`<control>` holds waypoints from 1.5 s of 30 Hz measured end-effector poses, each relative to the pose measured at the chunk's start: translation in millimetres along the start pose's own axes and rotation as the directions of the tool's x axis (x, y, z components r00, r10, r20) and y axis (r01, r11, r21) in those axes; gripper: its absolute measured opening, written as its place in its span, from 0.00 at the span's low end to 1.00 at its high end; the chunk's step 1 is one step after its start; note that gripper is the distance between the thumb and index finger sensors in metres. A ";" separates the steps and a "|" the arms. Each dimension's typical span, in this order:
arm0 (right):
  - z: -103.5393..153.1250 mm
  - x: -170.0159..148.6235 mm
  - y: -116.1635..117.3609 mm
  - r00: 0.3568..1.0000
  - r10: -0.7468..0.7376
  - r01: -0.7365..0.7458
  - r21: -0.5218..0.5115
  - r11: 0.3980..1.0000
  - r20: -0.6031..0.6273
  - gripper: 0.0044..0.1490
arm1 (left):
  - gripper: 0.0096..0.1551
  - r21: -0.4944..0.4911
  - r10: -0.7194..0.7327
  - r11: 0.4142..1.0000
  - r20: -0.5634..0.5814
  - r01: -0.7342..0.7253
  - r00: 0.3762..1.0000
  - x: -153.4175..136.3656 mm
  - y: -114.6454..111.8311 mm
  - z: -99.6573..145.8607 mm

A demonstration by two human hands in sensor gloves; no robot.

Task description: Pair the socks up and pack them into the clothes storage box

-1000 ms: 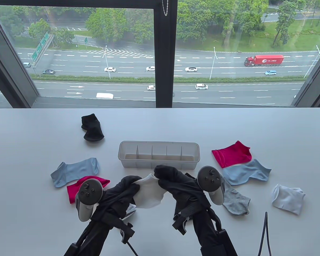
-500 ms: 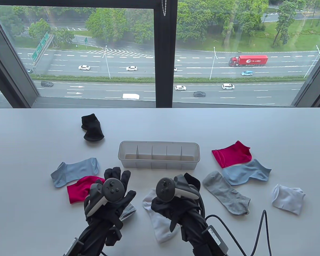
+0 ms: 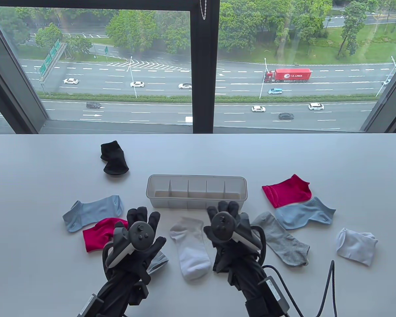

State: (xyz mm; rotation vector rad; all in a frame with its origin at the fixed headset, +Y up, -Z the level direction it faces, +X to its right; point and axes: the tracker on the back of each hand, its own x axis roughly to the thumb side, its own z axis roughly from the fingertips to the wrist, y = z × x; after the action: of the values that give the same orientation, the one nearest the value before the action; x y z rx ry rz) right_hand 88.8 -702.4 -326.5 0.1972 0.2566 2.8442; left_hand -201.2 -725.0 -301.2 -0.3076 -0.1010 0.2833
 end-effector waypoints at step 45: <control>33.7 66.3 -13.1 0.931 -0.223 0.297 -0.242 0.924 0.289 0.31 | 0.44 -0.293 0.864 0.485 0.306 -0.824 0.400 23.3 -6.0 9.1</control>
State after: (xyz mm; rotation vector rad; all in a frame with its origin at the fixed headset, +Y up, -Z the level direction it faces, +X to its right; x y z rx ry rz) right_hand 34.5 -665.9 -288.9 0.4321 -0.1673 2.5150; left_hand -178.7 -721.1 -289.4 -0.3727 -0.3929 1.4128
